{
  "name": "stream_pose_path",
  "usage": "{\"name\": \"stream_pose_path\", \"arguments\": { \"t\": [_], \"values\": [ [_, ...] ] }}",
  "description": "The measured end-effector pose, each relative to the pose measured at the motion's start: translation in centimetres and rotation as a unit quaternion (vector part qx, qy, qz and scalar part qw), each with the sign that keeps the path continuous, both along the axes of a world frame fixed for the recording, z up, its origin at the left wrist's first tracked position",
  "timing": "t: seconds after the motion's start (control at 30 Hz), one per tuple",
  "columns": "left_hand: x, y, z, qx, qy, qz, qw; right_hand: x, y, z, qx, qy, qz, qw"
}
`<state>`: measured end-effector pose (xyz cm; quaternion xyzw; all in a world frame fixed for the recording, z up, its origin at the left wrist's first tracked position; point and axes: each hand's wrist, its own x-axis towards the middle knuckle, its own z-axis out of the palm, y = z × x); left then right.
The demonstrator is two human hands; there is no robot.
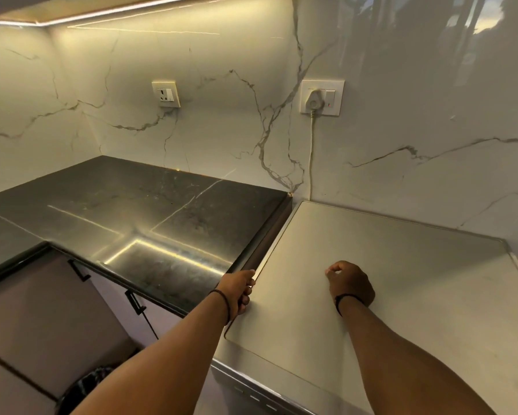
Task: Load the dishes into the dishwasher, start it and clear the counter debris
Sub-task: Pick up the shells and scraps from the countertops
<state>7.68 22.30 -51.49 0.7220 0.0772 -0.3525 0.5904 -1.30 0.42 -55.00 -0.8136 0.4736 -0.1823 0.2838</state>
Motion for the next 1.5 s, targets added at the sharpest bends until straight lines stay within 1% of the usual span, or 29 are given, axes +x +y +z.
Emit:
{"name": "stream_pose_path", "arguments": {
  "t": [0.07, 0.13, 0.17, 0.2, 0.23, 0.27, 0.3, 0.33, 0.37, 0.4, 0.43, 0.5, 0.53, 0.6, 0.67, 0.73, 0.8, 0.87, 0.93, 1.1, 1.17, 1.27, 1.37, 1.4, 1.5],
  "values": [
    [-0.4, 0.5, -0.6, 0.005, 0.003, 0.002, 1.000, 0.2, 0.2, -0.3, -0.015, 0.010, 0.001, 1.000],
    [-0.8, 1.3, -1.1, 0.009, 0.007, 0.014, 1.000, 0.5, 1.2, -0.5, 0.005, 0.011, 0.005, 1.000],
    [-0.9, 1.6, -1.0, 0.008, 0.007, 0.021, 1.000, 0.8, 1.7, -0.4, 0.038, 0.000, 0.002, 0.999],
    [-1.0, 1.7, -0.6, 0.006, 0.006, 0.026, 1.000, 0.9, 2.1, 0.1, 0.094, -0.027, -0.009, 0.995],
    [-1.1, 1.7, 0.0, 0.001, 0.008, 0.034, 0.999, 1.1, 2.5, 0.5, 0.172, -0.066, -0.022, 0.983],
    [-0.9, 1.4, 0.7, -0.006, 0.009, 0.042, 0.999, 1.3, 2.9, 1.0, 0.258, -0.112, -0.033, 0.959],
    [-1.1, 1.3, 1.4, -0.019, 0.018, 0.051, 0.998, 1.2, 3.5, 2.0, 0.357, -0.155, -0.033, 0.921],
    [-1.2, 1.0, 2.0, -0.036, 0.029, 0.059, 0.997, 1.0, 4.2, 3.0, 0.450, -0.194, -0.035, 0.871],
    [-1.5, 0.7, 2.6, -0.052, 0.038, 0.068, 0.996, 0.9, 4.8, 3.6, 0.506, -0.222, -0.037, 0.833],
    [-2.0, 0.7, 3.0, -0.068, 0.046, 0.078, 0.994, 0.6, 5.6, 4.3, 0.538, -0.231, -0.024, 0.810],
    [-2.6, 1.0, 3.3, -0.086, 0.054, 0.091, 0.991, 0.3, 6.5, 4.9, 0.552, -0.229, -0.002, 0.802],
    [-4.1, 2.4, 3.9, -0.111, 0.066, 0.117, 0.985, -0.2, 8.9, 6.2, 0.565, -0.199, 0.057, 0.799],
    [-4.8, 3.6, 4.3, -0.113, 0.065, 0.132, 0.983, -0.4, 10.5, 6.6, 0.581, -0.183, 0.081, 0.789],
    [-5.5, 5.6, 5.1, -0.114, 0.056, 0.152, 0.980, -0.5, 13.1, 6.8, 0.607, -0.161, 0.108, 0.771],
    [-5.6, 8.4, 5.8, -0.124, 0.037, 0.179, 0.975, -0.2, 16.3, 7.3, 0.619, -0.137, 0.138, 0.761],
    [-6.1, 12.8, 5.6, -0.140, 0.022, 0.234, 0.962, 0.3, 20.9, 7.3, 0.624, -0.091, 0.168, 0.758],
    [-7.1, 18.6, 4.7, -0.135, 0.027, 0.289, 0.947, 0.5, 26.8, 6.5, 0.631, -0.037, 0.198, 0.749],
    [-7.9, 24.9, 2.6, -0.112, 0.035, 0.343, 0.932, 0.3, 33.3, 4.9, 0.639, 0.000, 0.224, 0.735],
    [-8.5, 29.9, 0.1, -0.111, 0.052, 0.388, 0.913, 0.3, 38.6, 3.0, 0.650, 0.031, 0.237, 0.722],
    [-9.5, 38.0, -6.5, -0.114, 0.101, 0.452, 0.879, 0.7, 47.7, -3.5, 0.667, 0.084, 0.234, 0.702],
    [-8.0, 41.7, -10.8, -0.103, 0.124, 0.475, 0.865, 2.2, 51.7, -7.0, 0.677, 0.095, 0.214, 0.698],
    [-5.3, 45.1, -15.5, -0.107, 0.151, 0.487, 0.854, 5.4, 54.9, -11.8, 0.677, 0.096, 0.173, 0.709],
    [0.0, 48.2, -20.4, -0.113, 0.169, 0.483, 0.851, 11.1, 58.1, -17.7, 0.663, 0.087, 0.124, 0.733],
    [1.9, 49.2, -21.4, -0.114, 0.172, 0.485, 0.850, 13.1, 59.2, -19.0, 0.663, 0.082, 0.113, 0.736],
    [7.9, 51.9, -24.2, -0.125, 0.169, 0.482, 0.851, 18.8, 62.0, -20.8, 0.681, 0.088, 0.129, 0.716]
  ]
}}
